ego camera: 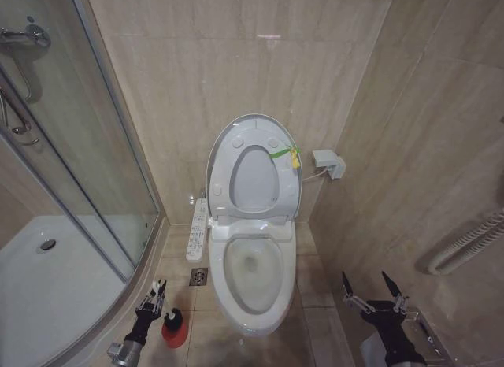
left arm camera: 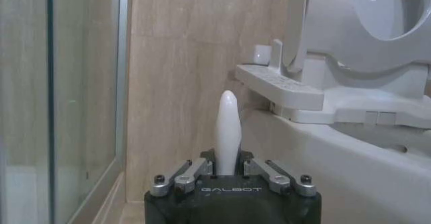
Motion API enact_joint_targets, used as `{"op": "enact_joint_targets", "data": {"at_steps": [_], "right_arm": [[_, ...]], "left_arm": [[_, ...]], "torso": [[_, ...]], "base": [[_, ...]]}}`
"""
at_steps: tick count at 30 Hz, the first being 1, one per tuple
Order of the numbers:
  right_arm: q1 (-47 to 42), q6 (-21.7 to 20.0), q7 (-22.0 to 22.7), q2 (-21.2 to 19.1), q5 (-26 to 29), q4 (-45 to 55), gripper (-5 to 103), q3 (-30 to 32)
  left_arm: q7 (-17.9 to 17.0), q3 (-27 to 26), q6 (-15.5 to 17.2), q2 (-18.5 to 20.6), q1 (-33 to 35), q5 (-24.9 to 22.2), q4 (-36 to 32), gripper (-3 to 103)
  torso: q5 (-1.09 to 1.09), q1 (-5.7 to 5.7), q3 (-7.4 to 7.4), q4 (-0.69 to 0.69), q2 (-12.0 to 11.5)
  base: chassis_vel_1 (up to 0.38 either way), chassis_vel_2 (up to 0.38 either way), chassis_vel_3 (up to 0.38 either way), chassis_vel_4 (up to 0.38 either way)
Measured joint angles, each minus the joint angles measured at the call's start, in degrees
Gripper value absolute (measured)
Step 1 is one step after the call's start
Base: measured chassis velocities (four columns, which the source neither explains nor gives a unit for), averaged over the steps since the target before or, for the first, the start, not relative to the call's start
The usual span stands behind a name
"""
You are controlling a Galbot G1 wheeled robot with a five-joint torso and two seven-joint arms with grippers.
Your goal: Open the toilet lid, clean the toilet bowl with a toilet brush, close the toilet lid, and flush.
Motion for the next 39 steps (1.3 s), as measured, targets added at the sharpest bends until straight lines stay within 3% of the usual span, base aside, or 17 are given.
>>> {"op": "enact_joint_targets", "data": {"at_steps": [39], "right_arm": [[0.00, 0.00, 0.00, 0.00, 0.00, 0.00, 100, 0.00]], "left_arm": [[1.31, -2.73, 0.02, -0.30, 0.04, 2.40, 2.67, 20]], "torso": [[0.00, 0.00, 0.01, 0.00, 0.00]], "base": [[0.000, 0.000, 0.000, 0.000]]}}
